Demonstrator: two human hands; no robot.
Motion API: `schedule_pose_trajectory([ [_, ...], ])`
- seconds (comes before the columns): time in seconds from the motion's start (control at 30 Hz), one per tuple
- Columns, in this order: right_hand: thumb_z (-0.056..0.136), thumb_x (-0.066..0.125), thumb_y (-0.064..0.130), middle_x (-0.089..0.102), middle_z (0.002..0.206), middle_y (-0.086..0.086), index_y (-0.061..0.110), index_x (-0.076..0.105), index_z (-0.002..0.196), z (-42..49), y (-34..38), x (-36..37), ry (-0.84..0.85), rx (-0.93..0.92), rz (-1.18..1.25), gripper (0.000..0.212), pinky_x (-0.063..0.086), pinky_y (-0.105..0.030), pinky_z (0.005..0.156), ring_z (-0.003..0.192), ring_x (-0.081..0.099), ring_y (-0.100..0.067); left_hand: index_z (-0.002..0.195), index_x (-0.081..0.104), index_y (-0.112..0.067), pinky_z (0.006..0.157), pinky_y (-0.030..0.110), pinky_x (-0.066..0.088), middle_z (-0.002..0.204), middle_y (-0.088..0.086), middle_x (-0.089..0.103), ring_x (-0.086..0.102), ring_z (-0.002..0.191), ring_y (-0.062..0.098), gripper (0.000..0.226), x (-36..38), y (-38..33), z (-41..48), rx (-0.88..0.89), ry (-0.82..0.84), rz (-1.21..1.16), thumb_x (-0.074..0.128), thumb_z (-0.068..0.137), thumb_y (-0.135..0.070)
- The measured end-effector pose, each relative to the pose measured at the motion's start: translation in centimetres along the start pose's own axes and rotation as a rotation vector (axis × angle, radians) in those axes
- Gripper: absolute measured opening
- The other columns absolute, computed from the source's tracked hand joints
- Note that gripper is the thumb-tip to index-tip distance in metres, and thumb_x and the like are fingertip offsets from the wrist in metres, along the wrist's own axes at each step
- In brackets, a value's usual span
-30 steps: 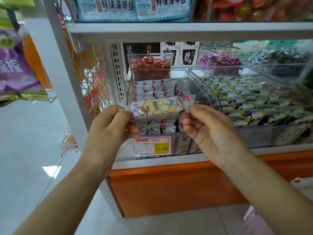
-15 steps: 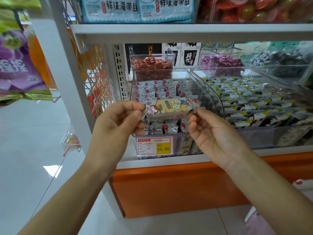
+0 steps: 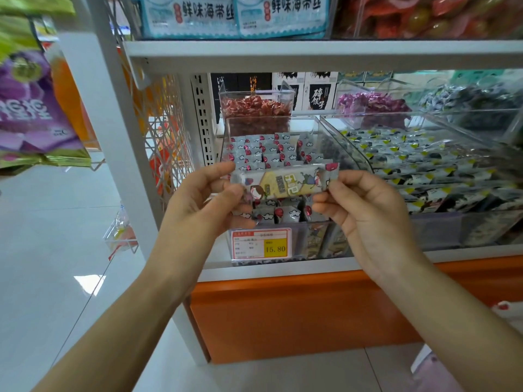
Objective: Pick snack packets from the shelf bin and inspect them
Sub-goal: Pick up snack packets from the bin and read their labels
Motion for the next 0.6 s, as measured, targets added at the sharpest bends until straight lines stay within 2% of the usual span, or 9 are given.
schedule_pose_trajectory([
  [0.07,0.091,0.051,0.0,0.07,0.072,0.0,0.011,0.059,0.091,-0.1,0.3,0.2,0.022,-0.085,-0.152,0.013,0.057,-0.036,0.072,0.069,0.07,-0.017,0.113,0.063,-0.019,0.066,0.02,0.055,0.085,0.0,0.068,0.068,0.079,0.01,0.039,0.3,-0.1,-0.2,0.001,0.022,0.075,0.061,0.076,-0.034],
  [0.1,0.091,0.051,-0.002,0.07,0.073,0.0,0.011,0.06,0.092,-0.2,0.5,0.3,0.039,-0.111,-0.182,0.016,0.057,-0.034,0.07,0.071,0.07,-0.018,0.109,0.065,-0.022,0.067,0.018,0.055,0.088,-0.004,0.07,0.068,0.082,0.009,0.038,0.4,-0.3,-0.3,0.018,0.041,0.12,0.061,0.074,-0.036],
  [0.2,0.09,0.054,0.0,0.071,0.081,0.001,0.017,0.065,0.095,-0.3,0.6,0.9,0.101,-0.086,-0.104,0.021,0.056,-0.025,0.06,0.076,0.07,-0.018,0.107,0.064,-0.027,0.071,0.017,0.055,0.1,-0.008,0.07,0.067,0.091,0.009,0.034,0.4,-0.8,-0.4,0.066,0.052,0.168,0.061,0.074,-0.029],
  [0.27,0.087,0.058,0.017,0.072,0.09,0.0,0.022,0.068,0.098,-0.5,0.5,1.2,0.152,-0.047,-0.067,0.016,0.056,-0.025,0.057,0.08,0.069,-0.017,0.112,0.062,-0.031,0.078,0.021,0.055,0.107,-0.006,0.067,0.064,0.098,0.008,0.035,0.3,-0.9,-0.3,0.096,0.053,0.239,0.063,0.077,-0.022],
  [0.33,0.084,0.062,0.029,0.07,0.095,0.003,0.023,0.068,0.101,-0.7,0.5,1.4,0.176,-0.091,-0.193,0.019,0.056,-0.022,0.06,0.085,0.068,-0.014,0.112,0.06,-0.036,0.085,0.023,0.054,0.111,-0.007,0.064,0.06,0.104,0.006,0.04,0.6,-1.0,-0.4,0.128,0.083,0.313,0.063,0.082,-0.01],
  [0.37,0.084,0.061,0.027,0.069,0.095,0.004,0.024,0.067,0.102,-0.8,0.6,1.5,0.175,-0.122,-0.259,0.019,0.056,-0.02,0.062,0.087,0.068,-0.012,0.111,0.06,-0.037,0.085,0.021,0.053,0.11,-0.009,0.065,0.06,0.105,0.004,0.042,0.9,-1.1,-0.5,0.132,0.1,0.314,0.062,0.082,-0.007],
  [0.43,0.086,0.06,0.017,0.069,0.099,0.007,0.026,0.066,0.103,-0.9,0.5,1.6,0.171,-0.154,-0.31,0.02,0.054,-0.016,0.068,0.091,0.067,-0.006,0.111,0.06,-0.037,0.08,0.014,0.052,0.105,-0.014,0.067,0.061,0.102,-0.001,0.039,1.2,-1.1,-0.6,0.118,0.118,0.259,0.064,0.079,-0.014],
  [0.5,0.087,0.061,0.014,0.068,0.105,0.009,0.028,0.066,0.106,-0.9,0.5,1.5,0.165,-0.181,-0.368,0.024,0.053,-0.016,0.077,0.098,0.064,-0.002,0.11,0.06,-0.036,0.074,0.008,0.05,0.103,-0.018,0.068,0.062,0.099,-0.003,0.037,1.0,-1.2,-0.5,0.113,0.084,0.209,0.062,0.076,-0.023],
  [0.6,0.085,0.065,0.02,0.069,0.104,0.013,0.031,0.067,0.105,-0.8,0.8,1.4,0.17,-0.214,-0.419,0.023,0.052,-0.018,0.083,0.099,0.064,-0.002,0.107,0.062,-0.033,0.073,0.011,0.051,0.101,-0.015,0.07,0.064,0.099,0.001,0.034,0.5,-1.1,-0.3,0.107,0.033,0.172,0.063,0.079,-0.013],
])
Point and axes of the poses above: each hand's wrist, its own z-axis towards the middle knuckle, its own x-axis out of the palm, y = z × x, the point moved 5 cm from there along z, towards the middle knuckle
